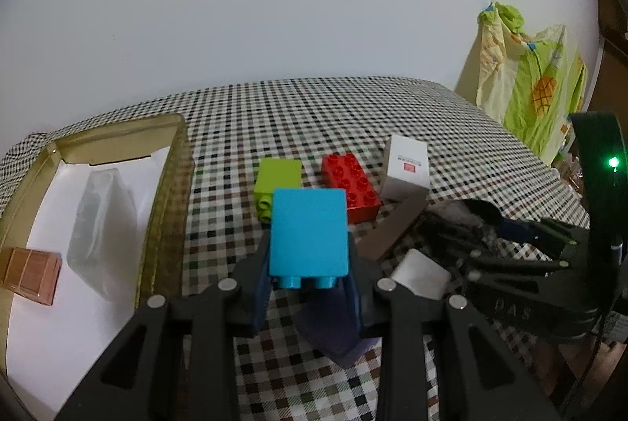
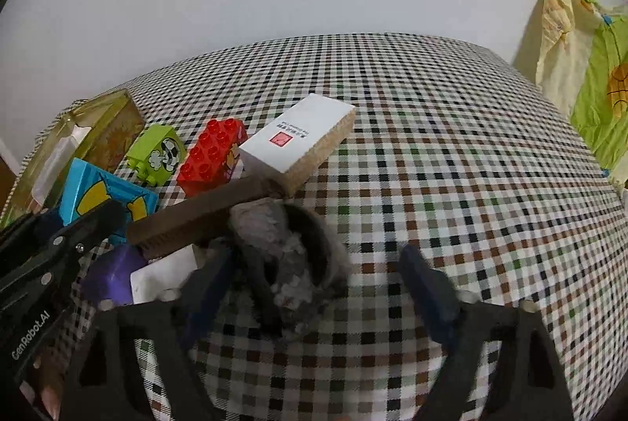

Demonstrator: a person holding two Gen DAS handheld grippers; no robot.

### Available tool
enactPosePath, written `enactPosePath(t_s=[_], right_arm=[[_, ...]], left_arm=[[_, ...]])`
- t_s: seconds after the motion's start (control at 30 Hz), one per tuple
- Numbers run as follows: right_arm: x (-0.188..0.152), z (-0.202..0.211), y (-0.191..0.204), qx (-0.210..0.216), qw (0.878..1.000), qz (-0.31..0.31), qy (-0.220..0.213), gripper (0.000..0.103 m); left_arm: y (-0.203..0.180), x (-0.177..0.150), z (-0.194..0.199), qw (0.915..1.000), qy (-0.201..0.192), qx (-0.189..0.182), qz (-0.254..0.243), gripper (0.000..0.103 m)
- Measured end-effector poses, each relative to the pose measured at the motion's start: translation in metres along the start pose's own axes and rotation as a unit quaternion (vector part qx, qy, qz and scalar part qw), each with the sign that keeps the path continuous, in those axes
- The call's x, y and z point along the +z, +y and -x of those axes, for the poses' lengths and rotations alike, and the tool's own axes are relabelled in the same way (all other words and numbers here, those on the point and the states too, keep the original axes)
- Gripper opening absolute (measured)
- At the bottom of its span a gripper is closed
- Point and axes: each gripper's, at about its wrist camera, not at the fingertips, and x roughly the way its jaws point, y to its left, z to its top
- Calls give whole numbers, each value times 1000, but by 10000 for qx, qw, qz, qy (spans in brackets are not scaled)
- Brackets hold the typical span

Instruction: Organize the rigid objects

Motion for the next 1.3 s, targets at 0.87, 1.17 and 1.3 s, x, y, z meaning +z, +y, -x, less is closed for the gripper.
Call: enactPosePath(t_s=[0.87, 1.17, 1.3], right_arm=[[-11, 37, -11, 5, 9958, -114, -907, 49], [-14, 50, -12, -59, 9916, -198, -1275, 49], [-16, 55, -9, -146, 9897, -169, -1414, 49]], left_arm=[[1, 0, 28, 9967, -787, 175, 32, 30], [-8, -3, 42, 9917, -1209, 404, -174, 30], [-7, -5, 45, 9905, -1291, 434, -175, 30]])
